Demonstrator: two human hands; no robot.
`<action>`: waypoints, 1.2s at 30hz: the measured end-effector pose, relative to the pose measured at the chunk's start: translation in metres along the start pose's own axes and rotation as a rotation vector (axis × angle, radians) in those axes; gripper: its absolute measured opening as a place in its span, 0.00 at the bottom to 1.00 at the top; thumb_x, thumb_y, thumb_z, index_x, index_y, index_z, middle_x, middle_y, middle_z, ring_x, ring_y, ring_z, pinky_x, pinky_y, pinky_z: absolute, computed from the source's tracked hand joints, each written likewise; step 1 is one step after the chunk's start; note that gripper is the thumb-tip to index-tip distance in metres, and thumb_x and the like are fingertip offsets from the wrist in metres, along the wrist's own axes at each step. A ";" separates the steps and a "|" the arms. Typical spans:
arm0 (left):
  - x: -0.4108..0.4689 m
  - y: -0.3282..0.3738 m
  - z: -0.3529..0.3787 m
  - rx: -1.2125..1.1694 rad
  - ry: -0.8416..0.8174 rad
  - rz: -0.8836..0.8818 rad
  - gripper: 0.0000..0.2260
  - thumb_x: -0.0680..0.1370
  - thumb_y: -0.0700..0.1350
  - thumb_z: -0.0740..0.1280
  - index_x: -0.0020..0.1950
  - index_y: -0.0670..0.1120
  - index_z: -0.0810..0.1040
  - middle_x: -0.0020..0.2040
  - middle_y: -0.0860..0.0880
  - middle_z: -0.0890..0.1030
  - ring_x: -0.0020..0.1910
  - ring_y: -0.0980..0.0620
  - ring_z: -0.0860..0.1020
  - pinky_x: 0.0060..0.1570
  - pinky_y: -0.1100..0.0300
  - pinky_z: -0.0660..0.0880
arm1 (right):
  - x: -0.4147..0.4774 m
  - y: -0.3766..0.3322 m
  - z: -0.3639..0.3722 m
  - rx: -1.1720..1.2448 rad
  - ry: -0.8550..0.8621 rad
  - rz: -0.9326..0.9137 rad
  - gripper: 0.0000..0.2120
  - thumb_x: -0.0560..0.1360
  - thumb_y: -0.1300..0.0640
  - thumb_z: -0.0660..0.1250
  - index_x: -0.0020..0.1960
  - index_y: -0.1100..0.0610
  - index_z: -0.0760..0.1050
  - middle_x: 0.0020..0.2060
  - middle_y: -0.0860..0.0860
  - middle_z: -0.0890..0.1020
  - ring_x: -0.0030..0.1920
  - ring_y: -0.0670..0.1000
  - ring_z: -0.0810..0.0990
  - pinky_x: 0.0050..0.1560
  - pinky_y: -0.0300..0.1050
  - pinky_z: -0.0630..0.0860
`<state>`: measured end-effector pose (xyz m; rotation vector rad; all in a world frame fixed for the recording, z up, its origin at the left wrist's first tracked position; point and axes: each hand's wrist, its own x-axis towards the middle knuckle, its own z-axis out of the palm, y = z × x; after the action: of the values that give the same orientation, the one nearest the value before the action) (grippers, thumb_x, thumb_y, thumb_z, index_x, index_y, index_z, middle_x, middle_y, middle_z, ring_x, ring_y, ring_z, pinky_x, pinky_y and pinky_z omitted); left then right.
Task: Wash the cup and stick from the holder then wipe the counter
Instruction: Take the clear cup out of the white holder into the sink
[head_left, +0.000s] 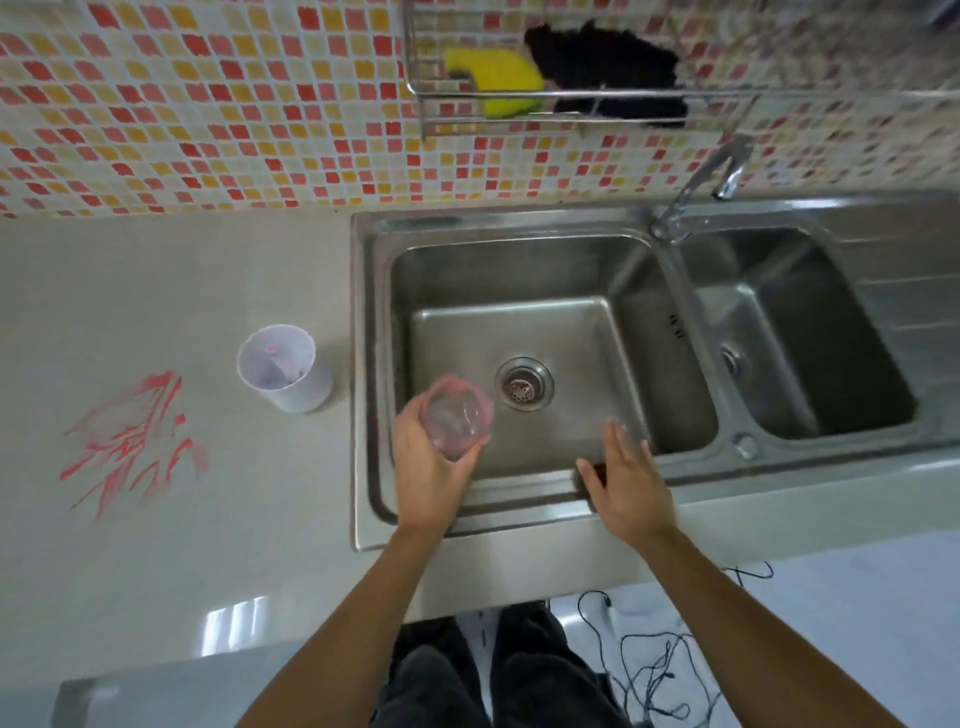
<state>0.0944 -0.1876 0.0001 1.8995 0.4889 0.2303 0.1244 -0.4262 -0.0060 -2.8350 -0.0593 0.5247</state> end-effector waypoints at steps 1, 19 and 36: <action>0.003 0.003 0.014 0.050 -0.010 0.003 0.37 0.63 0.48 0.81 0.69 0.50 0.68 0.63 0.58 0.72 0.61 0.60 0.73 0.63 0.61 0.73 | 0.005 0.010 -0.002 -0.029 -0.004 -0.012 0.36 0.79 0.37 0.49 0.79 0.56 0.44 0.79 0.53 0.51 0.78 0.55 0.48 0.76 0.52 0.47; 0.044 0.016 0.087 1.018 -0.103 0.373 0.30 0.62 0.39 0.73 0.63 0.42 0.70 0.57 0.42 0.75 0.56 0.42 0.74 0.65 0.45 0.69 | 0.045 0.050 -0.012 -0.050 -0.055 -0.102 0.37 0.80 0.43 0.53 0.78 0.60 0.40 0.79 0.55 0.46 0.78 0.54 0.45 0.76 0.48 0.42; 0.053 0.048 0.102 1.473 -0.114 0.540 0.36 0.60 0.34 0.74 0.65 0.43 0.66 0.61 0.38 0.72 0.61 0.38 0.72 0.74 0.41 0.55 | 0.051 0.056 -0.007 0.049 -0.068 -0.172 0.37 0.79 0.45 0.57 0.79 0.60 0.43 0.79 0.54 0.48 0.78 0.55 0.49 0.76 0.50 0.45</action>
<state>0.1923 -0.2651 0.0025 3.4537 -0.0454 0.0862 0.1744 -0.4779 -0.0316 -2.7307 -0.2965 0.5755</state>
